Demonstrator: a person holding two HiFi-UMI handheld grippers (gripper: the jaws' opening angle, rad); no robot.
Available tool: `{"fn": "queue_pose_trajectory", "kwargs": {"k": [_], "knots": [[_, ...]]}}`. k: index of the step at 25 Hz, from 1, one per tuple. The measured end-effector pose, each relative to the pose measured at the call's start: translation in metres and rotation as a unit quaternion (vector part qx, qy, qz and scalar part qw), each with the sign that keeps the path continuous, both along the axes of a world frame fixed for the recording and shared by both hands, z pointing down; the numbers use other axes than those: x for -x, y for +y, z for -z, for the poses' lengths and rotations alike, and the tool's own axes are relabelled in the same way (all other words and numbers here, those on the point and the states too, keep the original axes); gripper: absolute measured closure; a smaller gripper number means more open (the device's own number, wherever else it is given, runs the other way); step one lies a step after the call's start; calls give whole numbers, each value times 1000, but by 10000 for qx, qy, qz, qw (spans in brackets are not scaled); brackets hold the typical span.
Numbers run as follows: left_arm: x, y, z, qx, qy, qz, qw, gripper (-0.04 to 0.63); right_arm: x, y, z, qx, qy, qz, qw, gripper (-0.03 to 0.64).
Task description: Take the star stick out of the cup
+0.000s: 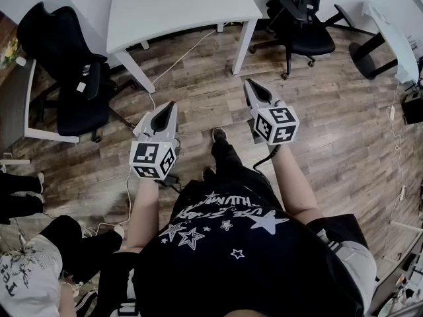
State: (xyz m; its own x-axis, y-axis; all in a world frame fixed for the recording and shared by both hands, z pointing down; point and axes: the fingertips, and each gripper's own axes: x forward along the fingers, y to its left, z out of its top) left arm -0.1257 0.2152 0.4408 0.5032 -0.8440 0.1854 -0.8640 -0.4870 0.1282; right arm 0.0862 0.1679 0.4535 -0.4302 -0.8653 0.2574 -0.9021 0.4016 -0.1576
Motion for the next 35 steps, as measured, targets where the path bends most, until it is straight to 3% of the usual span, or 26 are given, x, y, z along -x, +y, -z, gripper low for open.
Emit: {"fn": "queue_pose_trajectory", "kwargs": {"k": [18,35], "knots": [[-14,-46,-8,126,-13,-63,9999,592,-14,-45,-2,-44,-134,-112,9998,603],[-63,-235,-3,81,-237,-18,9997,592,-53,-246,3,-118,-460,84,9988,603]]}}
